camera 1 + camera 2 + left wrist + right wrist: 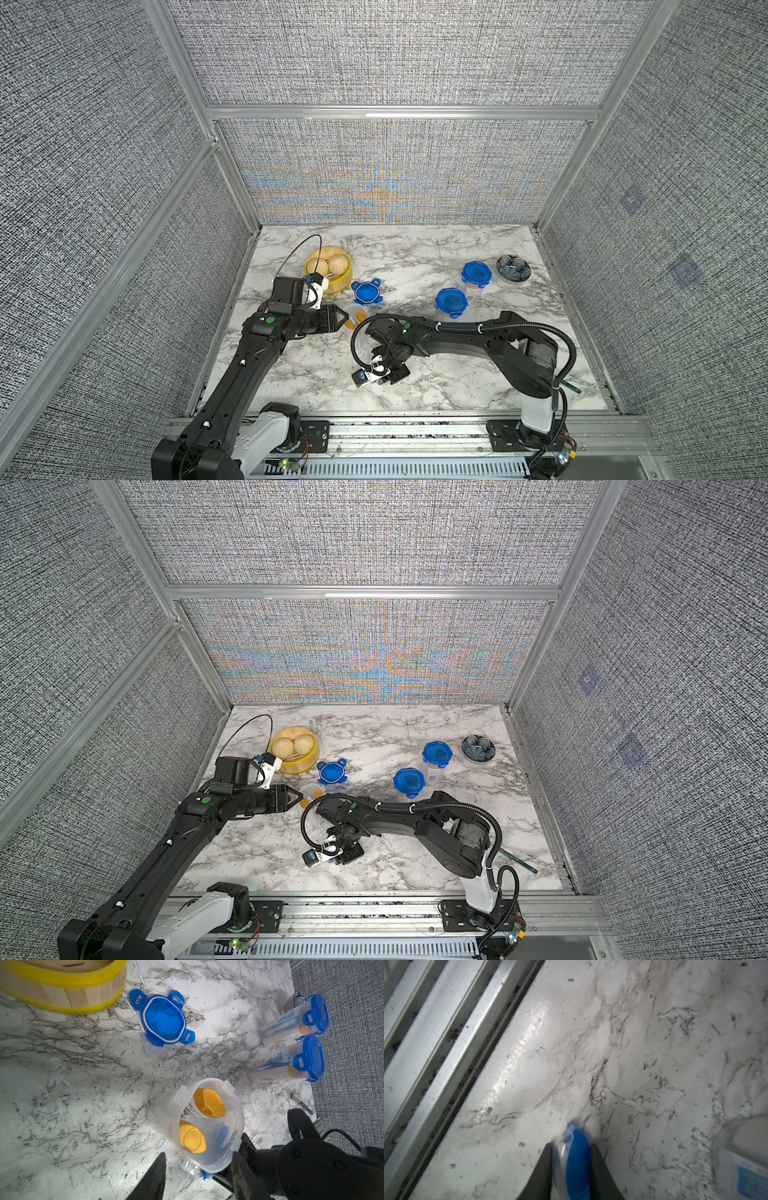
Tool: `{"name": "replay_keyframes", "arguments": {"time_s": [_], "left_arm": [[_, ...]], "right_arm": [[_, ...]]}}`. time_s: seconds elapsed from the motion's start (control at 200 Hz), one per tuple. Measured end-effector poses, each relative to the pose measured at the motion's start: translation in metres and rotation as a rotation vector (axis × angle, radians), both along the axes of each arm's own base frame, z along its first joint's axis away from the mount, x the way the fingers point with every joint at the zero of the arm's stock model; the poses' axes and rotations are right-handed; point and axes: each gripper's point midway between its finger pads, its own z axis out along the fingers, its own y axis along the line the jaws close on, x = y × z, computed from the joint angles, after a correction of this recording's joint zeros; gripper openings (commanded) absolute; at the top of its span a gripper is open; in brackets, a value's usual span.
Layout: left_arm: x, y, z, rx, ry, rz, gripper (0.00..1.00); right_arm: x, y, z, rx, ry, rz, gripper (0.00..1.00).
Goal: Pack away toiletry kits
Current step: Pick up the toiletry item from the center of the board, then place the toiletry item into the container.
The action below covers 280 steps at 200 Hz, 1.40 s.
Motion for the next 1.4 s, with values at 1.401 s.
{"name": "replay_keyframes", "arguments": {"time_s": [1.401], "left_arm": [[0.01, 0.046, 0.001, 0.159, -0.037, 0.208, 0.51]], "right_arm": [[0.125, 0.081, 0.229, 1.015, 0.662, -0.585, 0.12]]}}
